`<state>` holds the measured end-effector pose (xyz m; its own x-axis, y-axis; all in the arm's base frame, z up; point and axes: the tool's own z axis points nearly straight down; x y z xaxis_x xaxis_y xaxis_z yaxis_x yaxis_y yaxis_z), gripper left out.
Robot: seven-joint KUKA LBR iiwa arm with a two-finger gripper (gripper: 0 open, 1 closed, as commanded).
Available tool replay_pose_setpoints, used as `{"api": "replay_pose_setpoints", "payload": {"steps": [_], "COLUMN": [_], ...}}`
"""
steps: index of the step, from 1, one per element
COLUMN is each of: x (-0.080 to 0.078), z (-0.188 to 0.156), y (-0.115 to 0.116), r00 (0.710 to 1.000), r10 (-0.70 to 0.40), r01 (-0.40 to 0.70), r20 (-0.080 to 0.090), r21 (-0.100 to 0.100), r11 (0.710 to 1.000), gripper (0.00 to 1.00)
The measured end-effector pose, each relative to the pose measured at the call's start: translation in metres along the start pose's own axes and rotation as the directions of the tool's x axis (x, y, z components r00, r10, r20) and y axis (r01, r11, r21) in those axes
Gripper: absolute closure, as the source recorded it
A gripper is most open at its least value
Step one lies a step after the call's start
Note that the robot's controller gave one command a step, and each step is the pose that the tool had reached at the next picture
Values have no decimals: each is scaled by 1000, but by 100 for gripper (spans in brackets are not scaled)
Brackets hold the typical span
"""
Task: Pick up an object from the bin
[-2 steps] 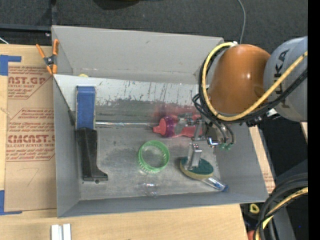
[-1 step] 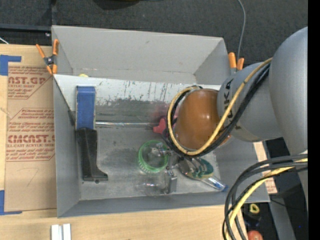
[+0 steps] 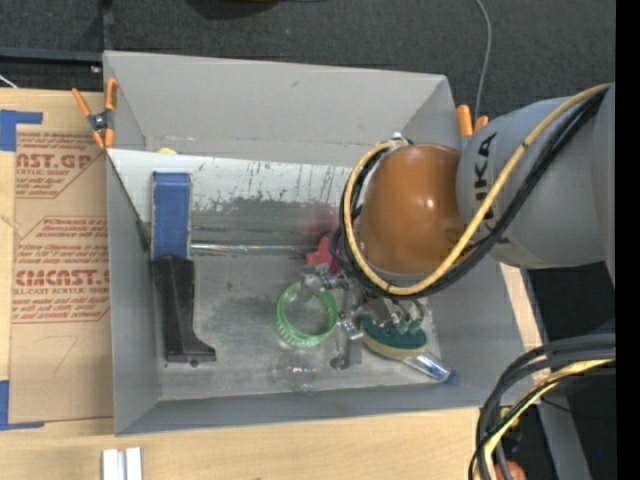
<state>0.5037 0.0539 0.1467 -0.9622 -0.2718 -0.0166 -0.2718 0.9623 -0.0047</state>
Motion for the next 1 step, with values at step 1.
{"api": "replay_pose_setpoints", "payload": {"steps": [1], "x": [8], "z": [77], "y": [-8], "r00": [999], "r10": [51], "r01": [-51], "r20": [-20], "r21": [-6], "r11": [999], "gripper": [0]}}
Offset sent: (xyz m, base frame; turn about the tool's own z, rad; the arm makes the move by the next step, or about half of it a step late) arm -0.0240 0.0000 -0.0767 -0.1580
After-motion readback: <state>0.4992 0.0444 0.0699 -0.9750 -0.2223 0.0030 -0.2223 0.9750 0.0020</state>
